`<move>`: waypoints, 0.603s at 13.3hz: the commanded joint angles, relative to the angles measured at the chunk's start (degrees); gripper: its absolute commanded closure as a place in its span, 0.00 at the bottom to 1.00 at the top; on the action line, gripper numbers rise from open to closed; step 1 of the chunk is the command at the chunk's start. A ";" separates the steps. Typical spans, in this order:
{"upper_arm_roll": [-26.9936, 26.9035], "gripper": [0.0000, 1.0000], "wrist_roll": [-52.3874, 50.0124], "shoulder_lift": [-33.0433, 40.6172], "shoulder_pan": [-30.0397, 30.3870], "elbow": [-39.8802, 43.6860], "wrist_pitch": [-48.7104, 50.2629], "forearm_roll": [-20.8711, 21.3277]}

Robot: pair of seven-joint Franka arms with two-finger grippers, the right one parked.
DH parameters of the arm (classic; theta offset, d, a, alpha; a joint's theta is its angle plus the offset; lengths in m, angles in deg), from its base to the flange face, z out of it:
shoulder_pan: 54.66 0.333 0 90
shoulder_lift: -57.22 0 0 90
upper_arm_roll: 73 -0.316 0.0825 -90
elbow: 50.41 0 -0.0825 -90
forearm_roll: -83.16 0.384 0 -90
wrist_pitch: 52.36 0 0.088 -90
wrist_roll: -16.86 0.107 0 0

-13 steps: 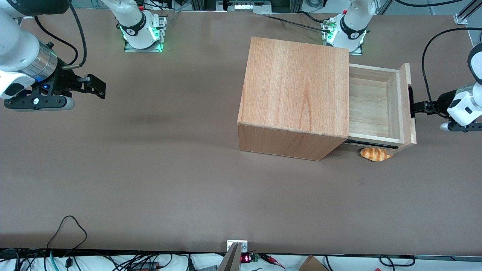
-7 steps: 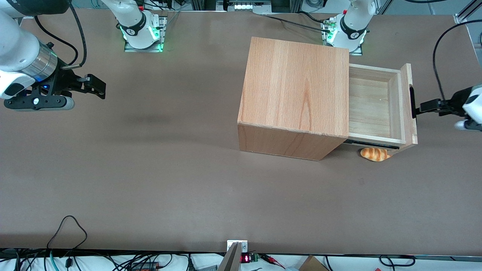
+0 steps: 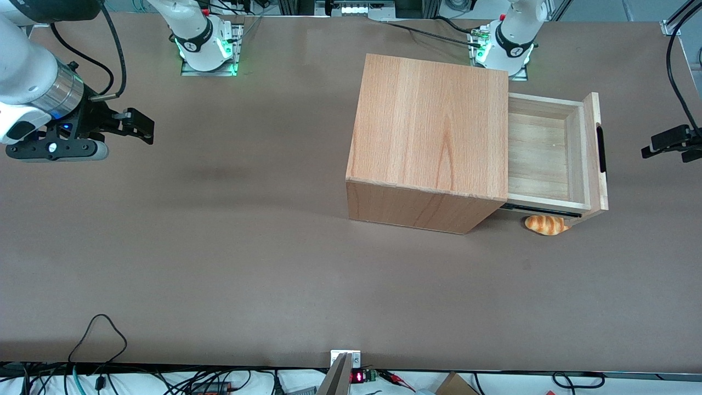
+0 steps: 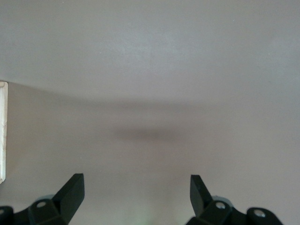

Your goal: Open top drawer with left arm

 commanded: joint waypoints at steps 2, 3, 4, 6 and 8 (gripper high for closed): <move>2.65 0.00 -3.63 0.37 0.29 6.01 4.83 -0.34; 3.27 0.00 -4.78 0.37 0.29 6.89 5.27 0.10; 4.14 0.00 -5.75 0.37 0.29 8.03 6.67 0.36; 4.68 0.00 -8.12 0.45 0.29 9.44 7.65 0.63; 4.77 0.00 -8.04 0.37 0.21 9.62 7.65 2.11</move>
